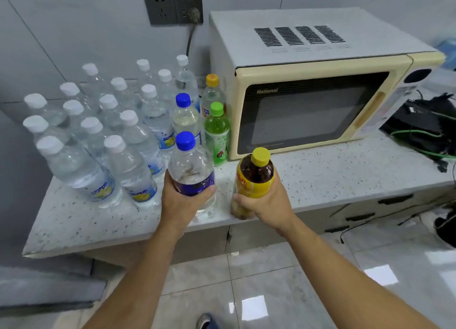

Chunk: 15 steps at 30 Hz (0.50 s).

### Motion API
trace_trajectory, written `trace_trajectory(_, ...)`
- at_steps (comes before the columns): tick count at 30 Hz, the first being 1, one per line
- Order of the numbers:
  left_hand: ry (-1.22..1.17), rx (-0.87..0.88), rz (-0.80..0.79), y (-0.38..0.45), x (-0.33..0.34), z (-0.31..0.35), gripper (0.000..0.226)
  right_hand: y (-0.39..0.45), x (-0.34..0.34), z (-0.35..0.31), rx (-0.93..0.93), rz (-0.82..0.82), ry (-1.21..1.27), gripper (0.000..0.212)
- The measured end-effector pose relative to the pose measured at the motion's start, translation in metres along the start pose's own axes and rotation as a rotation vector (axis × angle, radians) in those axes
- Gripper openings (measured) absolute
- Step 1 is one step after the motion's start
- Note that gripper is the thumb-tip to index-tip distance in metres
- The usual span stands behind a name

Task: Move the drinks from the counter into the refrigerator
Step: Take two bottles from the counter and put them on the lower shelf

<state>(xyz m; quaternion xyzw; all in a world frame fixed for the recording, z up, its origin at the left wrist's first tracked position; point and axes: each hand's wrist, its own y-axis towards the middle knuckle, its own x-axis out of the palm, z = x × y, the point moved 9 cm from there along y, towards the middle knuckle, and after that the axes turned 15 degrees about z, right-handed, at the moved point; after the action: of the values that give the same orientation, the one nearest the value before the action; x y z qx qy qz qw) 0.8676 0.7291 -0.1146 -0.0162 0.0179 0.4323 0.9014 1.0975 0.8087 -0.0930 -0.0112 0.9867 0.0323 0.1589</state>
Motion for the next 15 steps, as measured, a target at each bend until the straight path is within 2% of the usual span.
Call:
trace_trajectory(4, -0.160, -0.232, 0.000, -0.033, -0.014, -0.013, 0.091, -0.021, -0.017, -0.002, 0.028, 0.025, 0.027, 0.075)
trace_trajectory(7, -0.201, -0.323, 0.009, -0.072, -0.030, -0.024, 0.090, -0.041, -0.027, 0.009, 0.122, 0.064, 0.118, 0.063)
trace_trajectory(10, -0.301, -0.410, 0.025, -0.116, -0.048, -0.032, 0.077, -0.069, -0.036, 0.021, 0.167, 0.060, 0.215, 0.064)
trace_trajectory(15, -0.272, -0.362, 0.078, -0.179, -0.096, -0.033, 0.071, -0.127, -0.044, 0.030, 0.188, -0.050, 0.303, 0.064)
